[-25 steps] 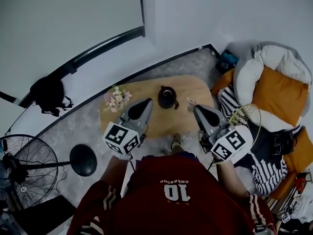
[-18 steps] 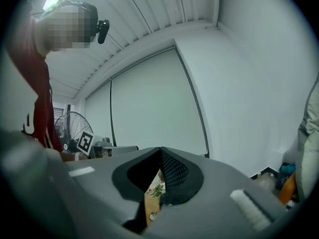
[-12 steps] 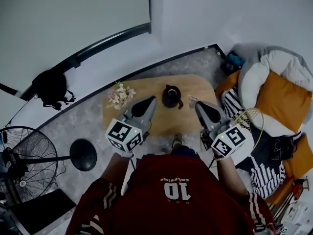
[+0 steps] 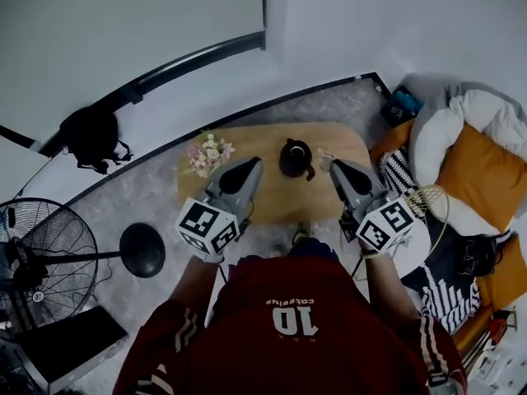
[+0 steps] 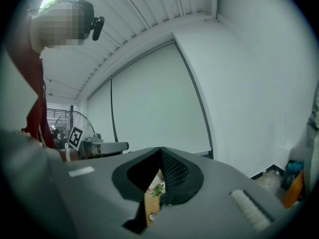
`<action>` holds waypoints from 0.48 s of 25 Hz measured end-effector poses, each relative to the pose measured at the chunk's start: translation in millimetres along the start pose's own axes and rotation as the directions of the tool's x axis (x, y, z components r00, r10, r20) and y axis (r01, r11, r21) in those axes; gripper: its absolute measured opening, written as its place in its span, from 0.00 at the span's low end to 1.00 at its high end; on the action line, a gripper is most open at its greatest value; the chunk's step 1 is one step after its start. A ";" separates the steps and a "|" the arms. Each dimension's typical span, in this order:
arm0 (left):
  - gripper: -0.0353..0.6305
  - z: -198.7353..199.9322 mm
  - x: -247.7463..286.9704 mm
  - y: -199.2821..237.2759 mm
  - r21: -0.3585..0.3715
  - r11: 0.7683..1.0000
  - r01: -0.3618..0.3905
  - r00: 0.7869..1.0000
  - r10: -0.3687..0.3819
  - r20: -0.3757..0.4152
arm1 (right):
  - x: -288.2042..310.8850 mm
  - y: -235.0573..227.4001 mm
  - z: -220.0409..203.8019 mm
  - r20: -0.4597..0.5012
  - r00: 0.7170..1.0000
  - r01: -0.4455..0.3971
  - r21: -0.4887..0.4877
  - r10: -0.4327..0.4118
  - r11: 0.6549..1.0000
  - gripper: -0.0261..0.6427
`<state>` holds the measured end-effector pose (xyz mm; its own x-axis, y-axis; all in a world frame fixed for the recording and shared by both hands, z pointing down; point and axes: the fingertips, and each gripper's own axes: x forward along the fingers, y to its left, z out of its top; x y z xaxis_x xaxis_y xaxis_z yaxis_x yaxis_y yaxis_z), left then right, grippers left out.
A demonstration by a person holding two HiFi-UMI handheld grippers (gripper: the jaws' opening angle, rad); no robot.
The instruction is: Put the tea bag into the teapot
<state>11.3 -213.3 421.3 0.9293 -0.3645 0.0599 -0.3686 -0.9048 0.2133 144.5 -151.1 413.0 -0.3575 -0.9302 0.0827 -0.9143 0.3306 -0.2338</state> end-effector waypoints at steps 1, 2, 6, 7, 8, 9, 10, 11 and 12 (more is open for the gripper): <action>0.06 -0.9 -1.2 0.9 -0.002 1.000 -0.006 1.000 0.006 -0.001 | 2.2 -2.3 -1.9 -0.005 1.000 0.000 -0.003 0.000 1.000 0.04; 0.06 -2.0 -2.5 1.7 -0.004 1.000 -0.012 1.000 0.012 -0.003 | 4.3 -4.5 -4.3 -0.012 1.000 0.000 -0.009 -0.001 1.000 0.04; 0.06 -6.9 -6.5 3.4 -0.009 1.000 -0.030 1.000 0.030 -0.008 | 11.0 -13.9 -14.8 -0.035 0.999 0.002 -0.019 -0.002 1.000 0.04; 0.06 -8.0 -6.5 3.2 -0.010 0.999 -0.031 0.999 0.031 -0.010 | 12.4 -17.1 -16.9 -0.038 0.999 0.002 -0.016 -0.002 1.000 0.04; 0.06 -9.1 -6.4 3.0 -0.009 0.999 -0.031 0.999 0.031 -0.011 | 14.0 -20.2 -19.1 -0.042 0.999 0.002 -0.016 -0.003 1.000 0.04; 0.06 -10.3 -6.4 2.8 -0.009 1.000 -0.030 0.999 0.030 -0.013 | 15.9 -23.2 -21.7 -0.047 0.999 0.003 -0.021 -0.004 1.000 0.04; 0.06 -11.4 -6.8 2.7 -0.008 1.000 -0.029 0.999 0.029 -0.015 | 18.1 -25.9 -24.7 -0.055 0.998 0.004 -0.027 -0.005 1.000 0.04; 0.06 -12.3 -7.4 2.5 -0.008 1.000 -0.028 0.999 0.028 -0.016 | 20.5 -28.4 -27.9 -0.063 0.998 0.005 -0.031 -0.007 1.000 0.04; 0.06 -13.1 -8.1 2.3 -0.007 1.000 -0.026 1.000 0.026 -0.017 | 22.8 -30.8 -31.2 -0.071 0.997 0.006 -0.033 -0.008 0.999 0.04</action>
<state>3.2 -209.6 434.1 0.9196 -0.3843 0.0820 -0.3928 -0.8932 0.2189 158.6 -177.5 452.3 -0.3627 -0.9192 0.1534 -0.9222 0.3303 -0.2012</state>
